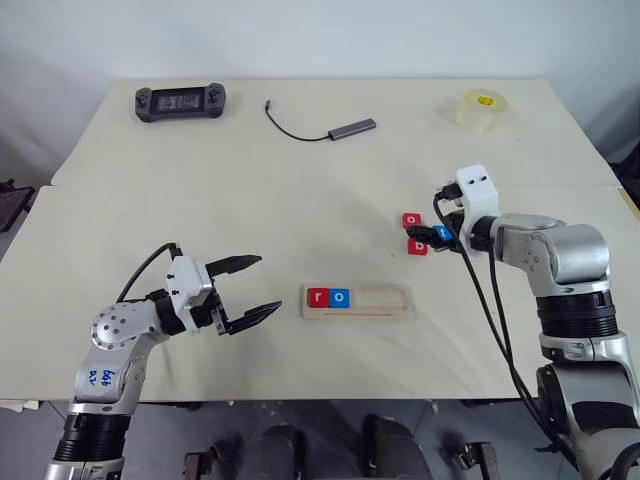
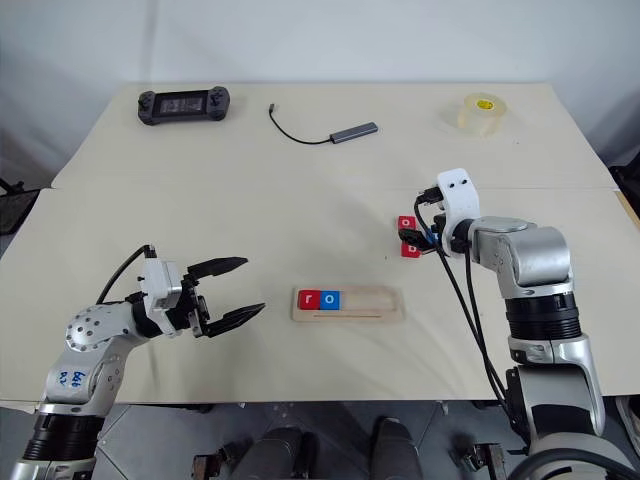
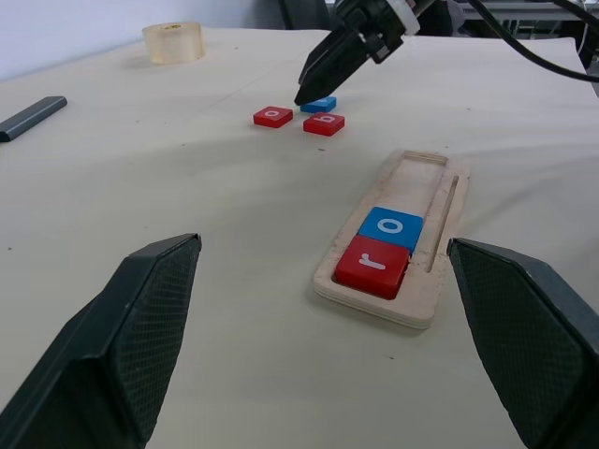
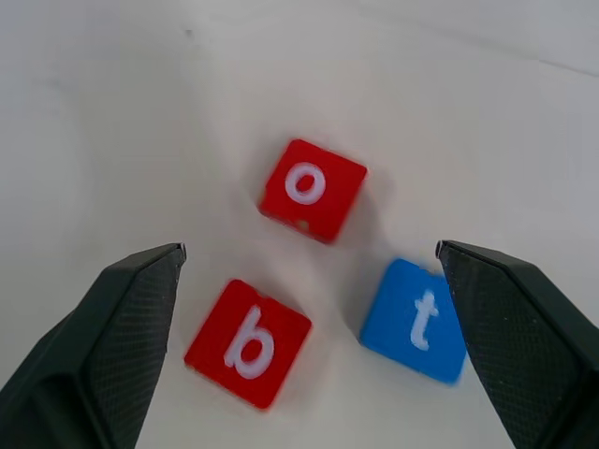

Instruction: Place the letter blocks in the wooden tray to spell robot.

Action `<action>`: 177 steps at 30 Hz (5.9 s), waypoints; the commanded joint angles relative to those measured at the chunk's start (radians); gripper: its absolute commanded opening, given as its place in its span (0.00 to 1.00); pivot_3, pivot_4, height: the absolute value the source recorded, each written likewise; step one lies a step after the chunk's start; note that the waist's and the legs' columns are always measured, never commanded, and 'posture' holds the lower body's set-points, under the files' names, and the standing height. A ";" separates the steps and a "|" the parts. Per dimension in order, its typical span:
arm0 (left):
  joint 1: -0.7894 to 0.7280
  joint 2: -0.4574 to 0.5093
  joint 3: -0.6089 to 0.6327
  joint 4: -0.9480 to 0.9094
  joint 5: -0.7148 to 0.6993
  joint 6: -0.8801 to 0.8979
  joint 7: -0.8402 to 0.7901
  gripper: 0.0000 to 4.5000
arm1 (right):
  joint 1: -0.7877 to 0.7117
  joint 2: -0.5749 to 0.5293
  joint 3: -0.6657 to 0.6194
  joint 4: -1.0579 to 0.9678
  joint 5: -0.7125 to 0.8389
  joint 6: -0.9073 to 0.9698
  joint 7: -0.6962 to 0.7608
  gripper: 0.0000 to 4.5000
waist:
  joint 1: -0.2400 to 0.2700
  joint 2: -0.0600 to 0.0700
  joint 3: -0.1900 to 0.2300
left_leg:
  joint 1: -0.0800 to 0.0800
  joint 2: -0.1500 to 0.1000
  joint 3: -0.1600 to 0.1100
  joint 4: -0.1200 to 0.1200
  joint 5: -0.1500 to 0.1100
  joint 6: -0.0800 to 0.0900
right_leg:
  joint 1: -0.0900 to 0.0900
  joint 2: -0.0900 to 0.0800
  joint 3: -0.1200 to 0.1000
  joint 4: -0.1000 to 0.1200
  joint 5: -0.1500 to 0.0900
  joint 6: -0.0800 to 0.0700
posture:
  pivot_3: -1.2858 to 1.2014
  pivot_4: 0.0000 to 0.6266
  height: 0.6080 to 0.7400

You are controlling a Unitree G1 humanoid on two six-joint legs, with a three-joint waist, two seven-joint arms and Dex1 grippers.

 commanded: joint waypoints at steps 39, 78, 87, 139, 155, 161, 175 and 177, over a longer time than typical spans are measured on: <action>-0.028 -0.031 -0.090 0.076 -0.006 -0.037 -0.107 1.00 | 0.400 0.067 -0.265 -0.655 0.005 0.408 -0.208 0.33 | 0.002 0.000 0.000 | 0.000 -0.001 0.002 -0.002 0.000 0.000 | -0.004 0.000 0.003 0.003 0.000 0.000 | 0.52 0.24 1.00; -0.055 -0.006 -0.111 0.039 -0.006 -0.061 -0.172 1.00 | 0.086 -0.321 0.190 0.725 -0.292 -1.421 1.018 0.91 | -0.001 -0.003 0.001 | 0.003 0.000 0.001 -0.001 0.002 0.003 | 0.007 0.000 0.000 -0.011 0.003 0.006 | 0.52 0.24 1.00; -0.069 -0.005 -0.102 0.048 -0.002 -0.066 -0.158 1.00 | 0.049 -0.287 0.171 0.765 -0.269 -1.459 1.077 0.33 | -0.002 -0.003 0.001 | 0.003 0.000 0.000 0.004 0.001 0.002 | 0.008 -0.001 0.000 -0.009 0.003 0.005 | 0.52 0.24 1.00; 0.001 -0.003 -0.095 -0.010 -0.011 -0.030 -0.102 1.00 | 0.106 -0.177 0.300 -0.183 -0.136 -0.544 0.833 0.90 | 0.003 -0.001 0.001 | 0.000 -0.001 -0.001 0.002 0.000 0.000 | 0.002 -0.001 0.000 -0.004 0.002 0.003 | 0.52 0.24 1.00; -0.016 0.003 -0.093 -0.005 -0.010 -0.015 -0.099 1.00 | 0.134 -0.124 0.308 -0.100 -0.169 -0.610 0.737 0.00 | 0.003 -0.001 0.001 | 0.000 -0.001 0.000 0.002 0.000 0.000 | 0.002 -0.001 0.000 -0.004 0.002 0.003 | 0.52 0.24 1.00; -0.016 0.002 -0.091 -0.007 -0.010 -0.014 -0.094 1.00 | 0.142 -0.133 0.332 -0.163 -0.149 -0.571 0.781 0.00 | 0.001 -0.001 0.001 | 0.000 -0.001 0.000 0.002 0.000 0.000 | 0.002 -0.001 0.000 -0.004 0.002 0.003 | 0.52 0.24 1.00; 0.012 0.004 0.033 0.011 -0.030 -0.109 -0.067 1.00 | 0.449 -0.147 -0.185 -0.267 0.052 -0.774 0.696 0.27 | 0.021 -0.001 0.001 | 0.000 -0.001 -0.001 0.000 0.000 0.000 | 0.003 -0.001 0.000 -0.006 0.002 0.003 | 0.52 0.24 1.00; 0.023 0.008 0.067 0.007 -0.054 -0.100 -0.064 1.00 | 0.566 -0.121 -0.301 -0.298 0.093 -0.855 0.689 0.43 | 0.025 -0.001 0.001 | 0.001 -0.001 0.000 -0.002 0.000 0.000 | 0.003 0.000 -0.001 -0.007 0.002 0.003 | 0.52 0.24 1.00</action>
